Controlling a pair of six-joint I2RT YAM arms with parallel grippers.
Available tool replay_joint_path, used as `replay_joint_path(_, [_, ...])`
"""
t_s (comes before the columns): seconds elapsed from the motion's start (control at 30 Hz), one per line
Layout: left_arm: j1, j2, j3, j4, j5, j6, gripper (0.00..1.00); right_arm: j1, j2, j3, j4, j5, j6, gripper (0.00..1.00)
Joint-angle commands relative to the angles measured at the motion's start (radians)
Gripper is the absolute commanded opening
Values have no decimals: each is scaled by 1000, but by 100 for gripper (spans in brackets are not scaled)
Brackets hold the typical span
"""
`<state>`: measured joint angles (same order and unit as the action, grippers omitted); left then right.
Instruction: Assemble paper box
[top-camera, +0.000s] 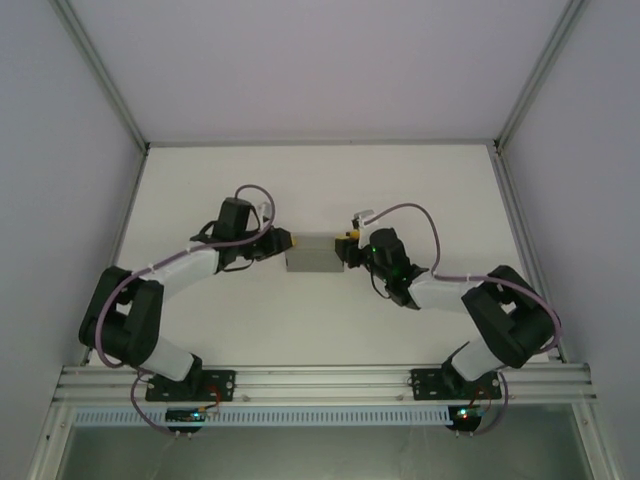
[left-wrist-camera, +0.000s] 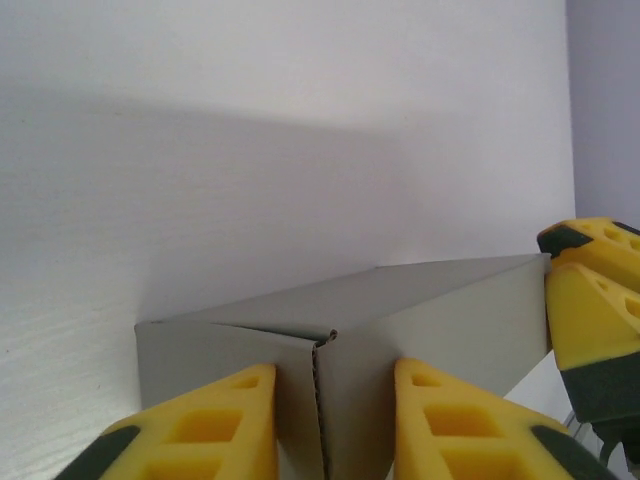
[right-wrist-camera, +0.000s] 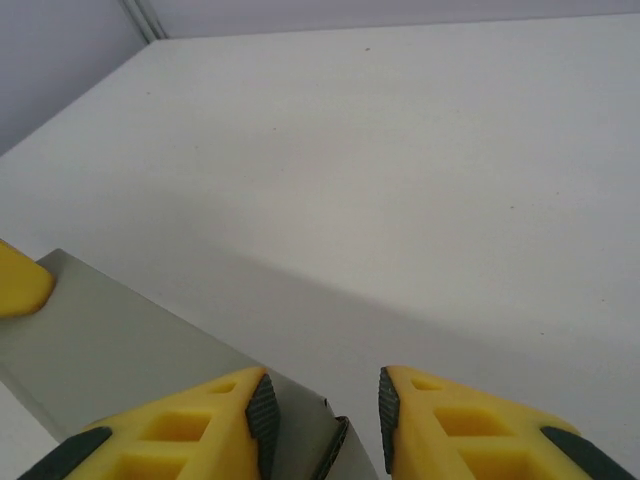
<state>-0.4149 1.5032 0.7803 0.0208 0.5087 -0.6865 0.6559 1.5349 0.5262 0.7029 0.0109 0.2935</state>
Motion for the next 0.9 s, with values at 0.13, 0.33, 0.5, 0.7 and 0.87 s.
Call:
replay_joint_path(0.13, [-80, 28, -118, -96, -122, 7, 14, 29, 120, -115, -211, -90, 42, 36])
replay_joint_path(0.33, [-94, 5, -88, -119, -176, 45, 10, 26, 33, -39, -332, -88, 18, 36])
replay_joint_path(0.5, [-105, 5, 6, -193, -180, 98, 24, -10, -9, 125, -568, -100, 4, 48])
replay_joint_path(0.7, [-106, -4, 158, -267, -200, 158, 58, -58, -28, 327, -754, -183, -49, 65])
replay_joint_path(0.87, [-105, -52, 239, -309, -247, 188, 90, -74, -60, 437, -801, -218, -102, 81])
